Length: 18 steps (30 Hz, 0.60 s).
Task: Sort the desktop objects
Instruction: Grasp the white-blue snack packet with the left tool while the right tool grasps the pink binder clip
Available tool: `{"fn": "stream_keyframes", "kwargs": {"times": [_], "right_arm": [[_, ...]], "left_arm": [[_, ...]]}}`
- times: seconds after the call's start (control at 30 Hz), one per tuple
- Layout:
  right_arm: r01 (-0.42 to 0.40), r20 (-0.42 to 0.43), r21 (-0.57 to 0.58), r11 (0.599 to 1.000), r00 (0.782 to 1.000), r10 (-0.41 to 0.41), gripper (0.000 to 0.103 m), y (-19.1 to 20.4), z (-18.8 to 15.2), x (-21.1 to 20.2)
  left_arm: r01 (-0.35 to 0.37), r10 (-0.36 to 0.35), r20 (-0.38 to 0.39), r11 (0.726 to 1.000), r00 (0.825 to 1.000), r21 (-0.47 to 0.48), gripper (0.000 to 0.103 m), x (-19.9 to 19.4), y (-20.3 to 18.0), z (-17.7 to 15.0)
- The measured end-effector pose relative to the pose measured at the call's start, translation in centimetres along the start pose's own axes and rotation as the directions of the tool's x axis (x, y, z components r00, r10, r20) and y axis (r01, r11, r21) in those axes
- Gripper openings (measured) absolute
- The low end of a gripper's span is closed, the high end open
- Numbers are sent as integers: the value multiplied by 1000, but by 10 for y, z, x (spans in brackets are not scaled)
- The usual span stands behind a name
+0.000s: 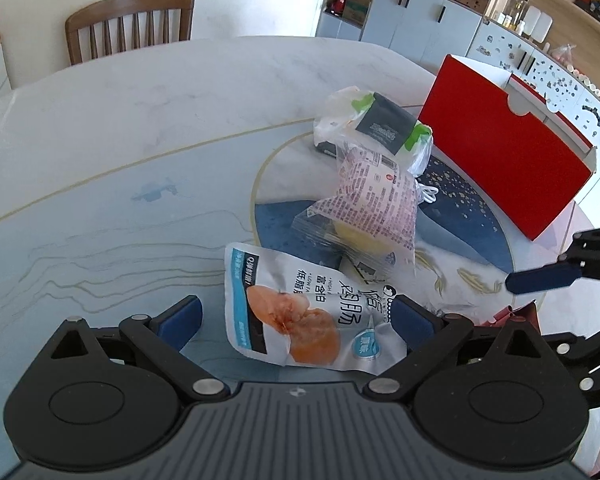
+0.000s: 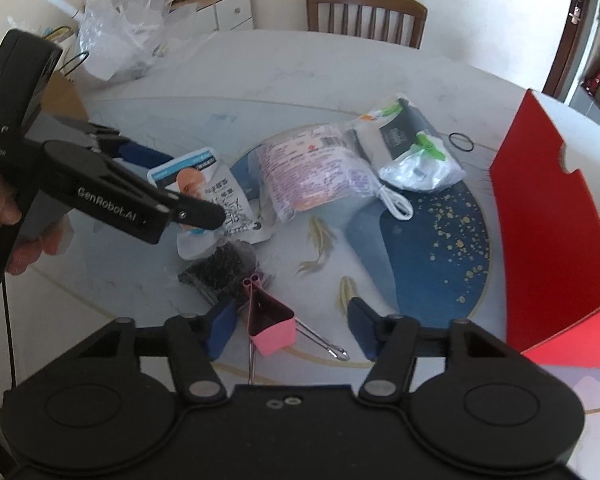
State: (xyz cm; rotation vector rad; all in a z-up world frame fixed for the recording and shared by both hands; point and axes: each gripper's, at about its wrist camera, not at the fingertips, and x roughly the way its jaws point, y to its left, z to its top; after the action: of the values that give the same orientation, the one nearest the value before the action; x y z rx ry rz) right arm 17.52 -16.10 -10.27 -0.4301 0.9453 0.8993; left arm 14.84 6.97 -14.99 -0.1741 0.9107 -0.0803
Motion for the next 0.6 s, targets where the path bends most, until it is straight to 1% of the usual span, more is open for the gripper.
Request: {"fn": "stream_keyframes", "kwargs": {"times": [0.03, 0.13, 0.23, 0.37, 0.43, 0.53, 0.6], "right_arm": [[-5, -5, -3, 1000, 1000, 5, 53, 0, 0, 1], [-17, -16, -10, 1000, 1000, 16, 43, -2, -2, 3], [-28, -19, -3, 1000, 999, 28, 39, -5, -3, 3], [-24, -30, 16, 1000, 999, 25, 35, -11, -6, 3], [-26, -34, 30, 999, 999, 27, 33, -15, -8, 3], [-20, -33, 43, 999, 999, 21, 32, -19, -10, 1], [-16, -32, 49, 999, 999, 17, 32, -20, -11, 1]], "left_arm": [[4, -4, 5, 1000, 1000, 1, 101, 0, 0, 0], [14, -14, 10, 1000, 1000, 3, 101, 1, -2, 0], [24, -24, 13, 1000, 1000, 12, 100, 1, -4, -1], [23, -24, 12, 998, 1000, 64, 100, 3, -15, -4], [9, -10, 12, 996, 1000, 85, 99, 4, -19, -5], [-3, 1, 21, 996, 1000, 94, 96, 4, -22, -6], [-11, 8, 28, 996, 1000, 93, 92, 4, -22, -5]]}}
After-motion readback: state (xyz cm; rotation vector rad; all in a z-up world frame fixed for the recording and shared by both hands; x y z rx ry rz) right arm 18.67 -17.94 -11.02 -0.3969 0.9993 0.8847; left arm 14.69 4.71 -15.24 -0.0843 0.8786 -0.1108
